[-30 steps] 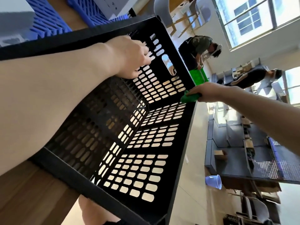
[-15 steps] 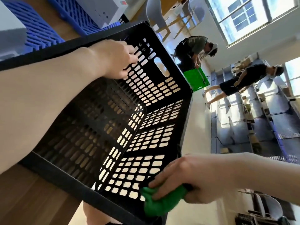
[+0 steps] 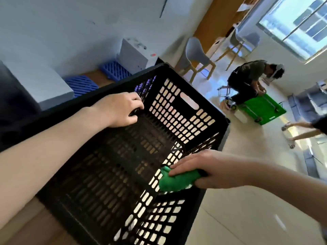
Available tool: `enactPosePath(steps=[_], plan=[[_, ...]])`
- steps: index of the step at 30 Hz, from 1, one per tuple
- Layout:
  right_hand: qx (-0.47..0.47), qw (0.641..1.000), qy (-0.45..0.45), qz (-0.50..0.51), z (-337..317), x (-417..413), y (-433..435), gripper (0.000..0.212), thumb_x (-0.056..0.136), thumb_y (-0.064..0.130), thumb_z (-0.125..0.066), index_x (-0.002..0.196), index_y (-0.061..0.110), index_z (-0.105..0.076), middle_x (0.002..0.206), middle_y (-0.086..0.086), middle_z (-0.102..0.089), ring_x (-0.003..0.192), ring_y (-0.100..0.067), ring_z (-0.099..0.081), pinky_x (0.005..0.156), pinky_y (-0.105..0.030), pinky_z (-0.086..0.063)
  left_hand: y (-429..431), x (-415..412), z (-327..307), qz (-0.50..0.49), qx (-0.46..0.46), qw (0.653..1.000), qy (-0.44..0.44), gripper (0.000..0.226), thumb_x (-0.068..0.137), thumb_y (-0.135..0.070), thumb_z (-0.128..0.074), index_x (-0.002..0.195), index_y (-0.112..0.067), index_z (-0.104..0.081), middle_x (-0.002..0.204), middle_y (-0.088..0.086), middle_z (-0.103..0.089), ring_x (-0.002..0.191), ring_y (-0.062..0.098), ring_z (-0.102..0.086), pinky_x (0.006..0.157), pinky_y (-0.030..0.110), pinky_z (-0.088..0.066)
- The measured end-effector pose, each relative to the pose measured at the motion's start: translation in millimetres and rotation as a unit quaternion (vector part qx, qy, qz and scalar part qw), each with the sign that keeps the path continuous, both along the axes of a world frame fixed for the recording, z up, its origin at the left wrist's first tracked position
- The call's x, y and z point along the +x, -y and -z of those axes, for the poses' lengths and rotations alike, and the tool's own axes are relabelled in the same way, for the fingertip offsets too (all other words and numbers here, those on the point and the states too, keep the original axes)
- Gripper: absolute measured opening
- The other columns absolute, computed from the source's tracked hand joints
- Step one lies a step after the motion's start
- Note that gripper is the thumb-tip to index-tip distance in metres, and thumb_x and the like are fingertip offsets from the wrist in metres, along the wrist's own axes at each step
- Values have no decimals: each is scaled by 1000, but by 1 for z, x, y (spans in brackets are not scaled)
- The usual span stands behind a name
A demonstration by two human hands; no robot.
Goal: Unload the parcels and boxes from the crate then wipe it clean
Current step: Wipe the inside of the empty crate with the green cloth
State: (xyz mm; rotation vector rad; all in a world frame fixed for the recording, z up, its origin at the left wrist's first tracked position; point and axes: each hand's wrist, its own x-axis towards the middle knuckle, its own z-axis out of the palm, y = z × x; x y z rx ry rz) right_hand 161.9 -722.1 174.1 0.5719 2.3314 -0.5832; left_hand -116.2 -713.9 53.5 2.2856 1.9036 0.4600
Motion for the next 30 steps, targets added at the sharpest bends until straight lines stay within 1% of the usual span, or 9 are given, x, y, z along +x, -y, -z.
enactPosePath(steps=[5, 7, 10, 13, 16, 20, 23, 26, 30], plan=[[-13, 994, -70, -86, 27, -1, -50, 57, 84, 14, -60, 135, 38, -51, 138, 18, -50, 123, 3, -46, 107, -19, -32, 49, -3, -16, -111, -34, 993, -14, 33, 85, -29, -67, 117, -23, -68, 132, -3, -56, 118, 21, -56, 95, 38, -48], [-27, 987, -105, -117, 37, -7, -67, 56, 85, 16, -61, 135, 38, -51, 137, 20, -50, 122, 4, -46, 106, -14, -31, 78, -1, -24, -177, -44, 983, -16, 33, 86, -30, -65, 119, -27, -66, 135, -8, -54, 119, 16, -55, 95, 33, -47], [-53, 975, -158, -148, 51, -19, -81, 55, 85, 16, -63, 134, 39, -52, 134, 24, -51, 121, 11, -44, 100, -2, -27, 124, 17, -34, -267, -45, 963, -7, 33, 88, -35, -62, 121, -35, -63, 138, -17, -49, 122, 7, -51, 89, 23, -40], [-96, 963, -188, -167, 59, -34, -81, 54, 85, 15, -66, 131, 39, -54, 131, 25, -54, 118, 13, -47, 101, -6, -32, 162, 48, -41, -323, -43, 945, 2, 33, 91, -36, -59, 125, -36, -61, 141, -19, -46, 128, 3, -45, 96, 20, -37], [-135, 950, -193, -205, 61, -52, -76, 53, 85, 18, -66, 131, 42, -54, 129, 27, -54, 117, 14, -47, 103, -12, -36, 186, 80, -46, -364, -43, 930, 19, 35, 94, -39, -56, 129, -37, -56, 145, -20, -41, 130, 1, -42, 102, 22, -37], [-139, 934, -198, -264, 61, -77, -69, 53, 85, 21, -66, 131, 44, -52, 128, 30, -53, 115, 15, -47, 102, -9, -35, 201, 110, -45, -407, -30, 912, 27, 36, 94, -37, -57, 129, -34, -57, 146, -15, -42, 128, 6, -47, 101, 30, -44], [-137, 923, -200, -298, 66, -93, -66, 53, 85, 21, -66, 131, 43, -53, 126, 30, -53, 114, 18, -45, 97, -1, -31, 205, 123, -41, -434, -21, 900, 25, 35, 91, -32, -62, 126, -29, -62, 144, -10, -48, 125, 10, -51, 100, 32, -44], [-135, 911, -198, -337, 72, -107, -64, 53, 86, 23, -66, 132, 44, -51, 126, 32, -50, 115, 18, -44, 94, 3, -28, 205, 136, -38, -463, -15, 886, 29, 34, 87, -28, -67, 121, -27, -66, 139, -6, -53, 121, 13, -55, 98, 30, -43], [-147, 893, -192, -379, 80, -120, -65, 53, 87, 22, -66, 134, 42, -50, 128, 29, -50, 114, 16, -44, 93, 4, -27, 204, 158, -38, -509, 2, 860, 35, 32, 88, -26, -66, 120, -26, -66, 140, -7, -52, 121, 11, -53, 99, 25, -38]])
